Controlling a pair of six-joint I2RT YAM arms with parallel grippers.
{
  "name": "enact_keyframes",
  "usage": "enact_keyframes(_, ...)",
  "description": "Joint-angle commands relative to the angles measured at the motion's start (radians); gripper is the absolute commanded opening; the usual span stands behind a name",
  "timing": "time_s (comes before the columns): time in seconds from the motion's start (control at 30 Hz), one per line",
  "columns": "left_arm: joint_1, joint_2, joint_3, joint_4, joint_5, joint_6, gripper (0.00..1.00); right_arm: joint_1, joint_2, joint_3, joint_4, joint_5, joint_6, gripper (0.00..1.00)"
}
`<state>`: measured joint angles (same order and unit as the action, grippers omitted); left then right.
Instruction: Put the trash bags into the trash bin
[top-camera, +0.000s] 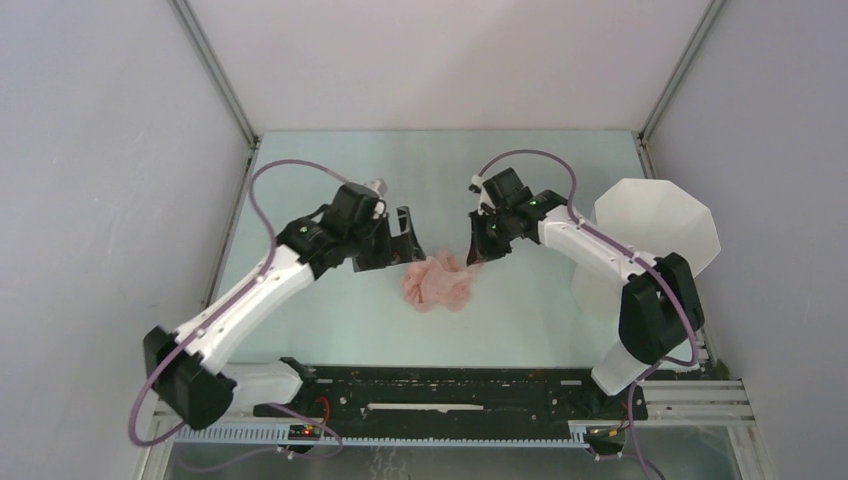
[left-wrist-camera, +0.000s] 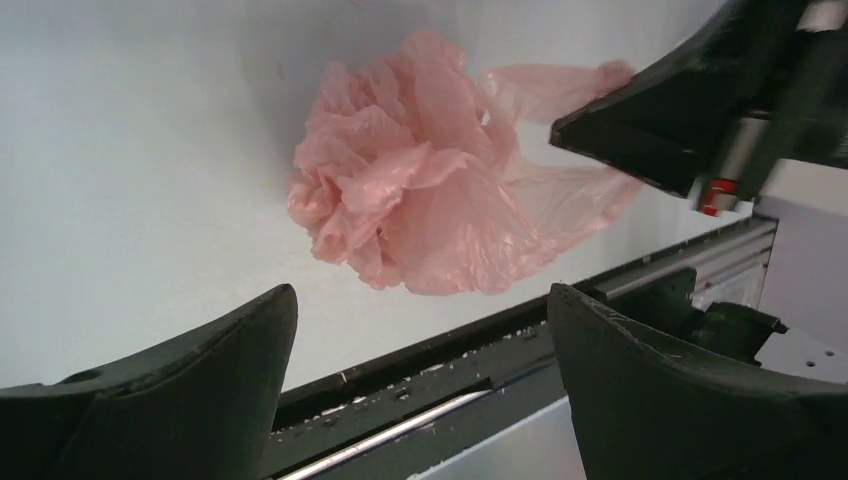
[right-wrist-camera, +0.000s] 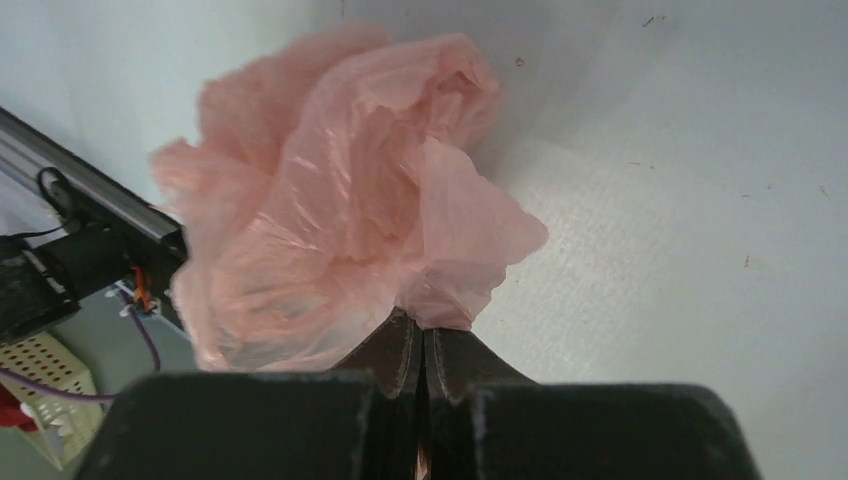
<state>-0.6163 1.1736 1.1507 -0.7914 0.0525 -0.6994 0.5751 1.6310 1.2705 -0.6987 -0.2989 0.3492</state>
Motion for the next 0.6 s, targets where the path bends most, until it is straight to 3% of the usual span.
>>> enact_keyframes(0.0,0.005,0.124,0.017,0.087,0.190,0.029,1.00,-0.015,-0.080,0.039,0.036,-0.085,0.011,0.00)
enact_keyframes(0.2,0.007,0.246,-0.049,0.206,0.256,0.034,1.00,-0.014,-0.111,0.059,0.042,-0.131,0.044,0.00)
enact_keyframes(0.37,0.009,0.359,-0.080,0.348,0.395,0.002,0.95,-0.017,-0.143,0.073,0.044,-0.126,0.047,0.00)
enact_keyframes(0.43,0.007,0.404,-0.082,0.387,0.462,-0.020,0.86,-0.017,-0.144,0.085,0.039,-0.124,0.054,0.00)
enact_keyframes(0.57,0.008,0.409,-0.089,0.405,0.504,-0.010,0.55,-0.016,-0.142,0.116,0.019,-0.101,0.058,0.00)
